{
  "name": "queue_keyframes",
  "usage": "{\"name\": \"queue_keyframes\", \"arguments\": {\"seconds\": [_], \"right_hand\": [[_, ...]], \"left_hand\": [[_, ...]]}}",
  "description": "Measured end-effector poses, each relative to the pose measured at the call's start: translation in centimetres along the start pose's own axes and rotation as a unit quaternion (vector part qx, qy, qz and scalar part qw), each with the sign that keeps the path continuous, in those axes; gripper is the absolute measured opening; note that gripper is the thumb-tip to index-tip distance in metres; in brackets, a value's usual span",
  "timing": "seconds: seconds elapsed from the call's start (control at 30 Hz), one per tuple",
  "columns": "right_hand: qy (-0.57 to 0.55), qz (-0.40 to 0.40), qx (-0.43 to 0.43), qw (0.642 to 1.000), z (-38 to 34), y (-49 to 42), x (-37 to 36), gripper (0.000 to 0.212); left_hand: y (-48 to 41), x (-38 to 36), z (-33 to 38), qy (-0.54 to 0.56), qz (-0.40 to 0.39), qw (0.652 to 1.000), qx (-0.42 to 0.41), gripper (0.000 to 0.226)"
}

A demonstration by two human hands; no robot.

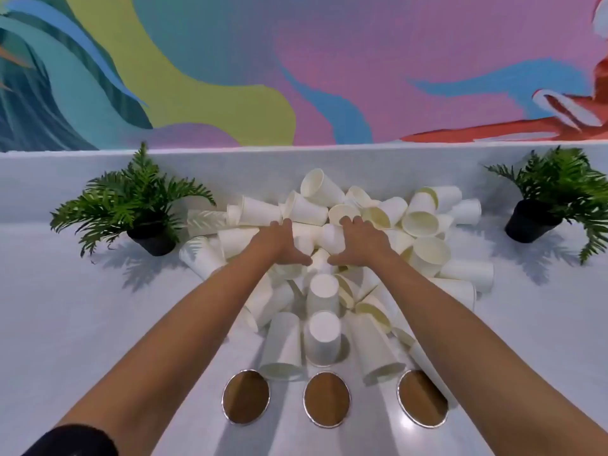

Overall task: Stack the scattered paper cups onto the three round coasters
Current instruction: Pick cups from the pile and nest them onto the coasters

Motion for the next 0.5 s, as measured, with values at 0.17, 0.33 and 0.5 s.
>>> {"name": "queue_keyframes", "arguments": {"seconds": [0.17, 0.33, 0.5], "right_hand": [[0.022, 0.022, -0.009, 0.999, 0.0, 0.2, -0.5, 0.075], [-0.009, 0.077, -0.015, 0.997, 0.7, 0.4, 0.8, 0.071], [-0.470, 0.130, -0.100, 0.867, 3.4, 1.1, 4.5, 0.073]], "left_hand": [[0.5, -1.6, -0.8, 0.076, -0.018, 0.997, 0.023, 0.102], [1.2, -0.5, -2.3, 0.193, 0.011, 0.980, 0.055, 0.076], [2.0, -0.4, -2.3, 0.455, -0.012, 0.889, 0.057, 0.057]]}}
Point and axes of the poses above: each hand's wrist, its own y-axis away from the middle knuckle, its own x-axis out of the back of the hand, z = x × y, the point moved 10 cm from there along -y, towards the middle knuckle, and after that the axes turned 7 degrees about -x, right-handed, at the moved point
